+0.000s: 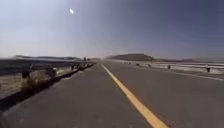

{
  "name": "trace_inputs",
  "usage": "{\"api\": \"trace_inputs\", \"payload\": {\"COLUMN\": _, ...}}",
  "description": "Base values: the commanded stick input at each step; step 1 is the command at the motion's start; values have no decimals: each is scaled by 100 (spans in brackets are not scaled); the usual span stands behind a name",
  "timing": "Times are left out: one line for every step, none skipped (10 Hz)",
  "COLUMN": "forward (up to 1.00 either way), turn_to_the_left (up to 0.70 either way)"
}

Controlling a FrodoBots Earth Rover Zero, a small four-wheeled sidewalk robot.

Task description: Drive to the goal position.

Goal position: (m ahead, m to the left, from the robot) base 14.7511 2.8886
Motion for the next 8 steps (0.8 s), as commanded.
{"api": "trace_inputs", "payload": {"forward": 50, "turn_to_the_left": 0}}
{"api": "trace_inputs", "payload": {"forward": 50, "turn_to_the_left": 0}}
{"api": "trace_inputs", "payload": {"forward": 50, "turn_to_the_left": 0}}
{"api": "trace_inputs", "payload": {"forward": 50, "turn_to_the_left": 0}}
{"api": "trace_inputs", "payload": {"forward": 50, "turn_to_the_left": 0}}
{"api": "trace_inputs", "payload": {"forward": 50, "turn_to_the_left": 0}}
{"api": "trace_inputs", "payload": {"forward": 50, "turn_to_the_left": 0}}
{"api": "trace_inputs", "payload": {"forward": 50, "turn_to_the_left": 0}}
